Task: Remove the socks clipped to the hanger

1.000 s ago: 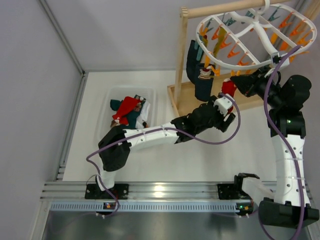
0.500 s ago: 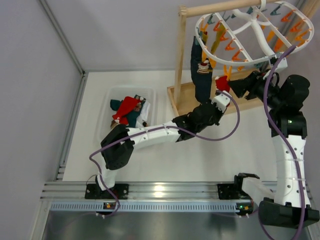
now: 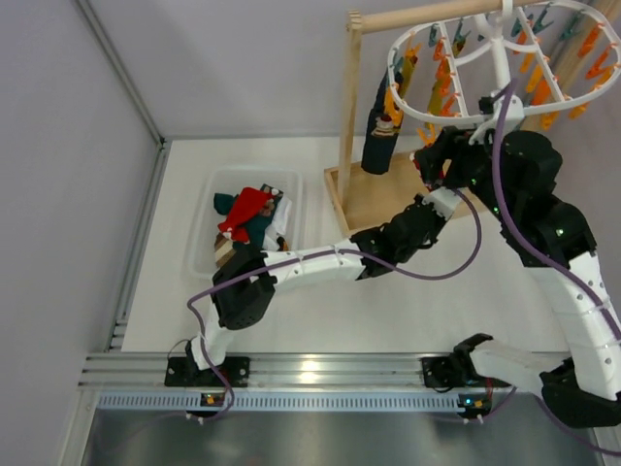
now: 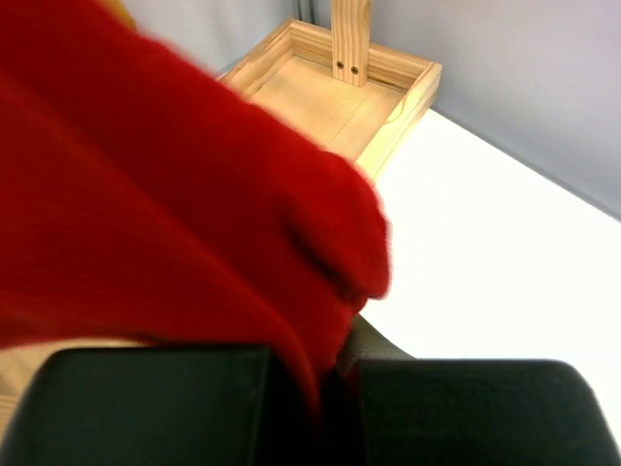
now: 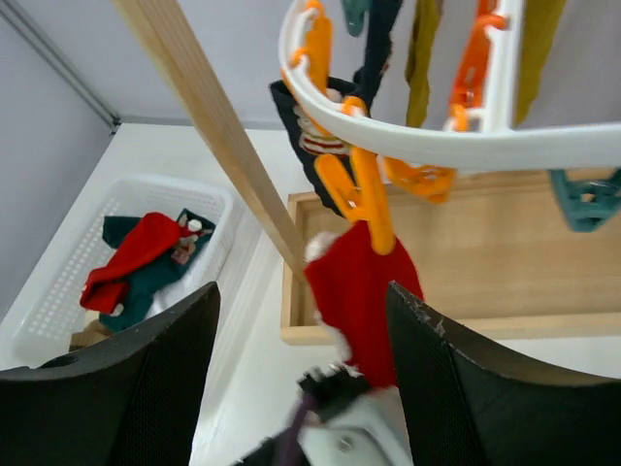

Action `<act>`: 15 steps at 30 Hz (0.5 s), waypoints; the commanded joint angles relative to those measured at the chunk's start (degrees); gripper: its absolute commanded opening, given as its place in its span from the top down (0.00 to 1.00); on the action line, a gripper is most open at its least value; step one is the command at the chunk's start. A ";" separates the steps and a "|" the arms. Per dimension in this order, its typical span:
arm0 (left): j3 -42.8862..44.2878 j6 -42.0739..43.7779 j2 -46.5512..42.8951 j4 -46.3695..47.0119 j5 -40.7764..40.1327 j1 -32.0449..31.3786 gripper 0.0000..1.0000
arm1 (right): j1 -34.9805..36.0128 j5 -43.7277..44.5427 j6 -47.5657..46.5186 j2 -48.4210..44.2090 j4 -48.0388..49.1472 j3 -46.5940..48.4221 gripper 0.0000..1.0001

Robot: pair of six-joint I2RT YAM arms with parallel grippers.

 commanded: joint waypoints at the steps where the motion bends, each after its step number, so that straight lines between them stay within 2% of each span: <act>1: 3.56 3.95 1.84 2.69 -3.17 -1.64 1.00 | 11.79 24.87 -1.95 4.05 -6.44 6.83 0.34; 6: 4.88 5.80 3.25 2.69 -5.46 -2.61 1.00 | 22.88 37.72 -3.45 9.68 -9.26 13.08 0.38; 15: 4.70 7.56 2.90 2.78 -7.30 -3.04 1.00 | 24.22 48.02 -9.33 17.15 -14.26 22.22 0.41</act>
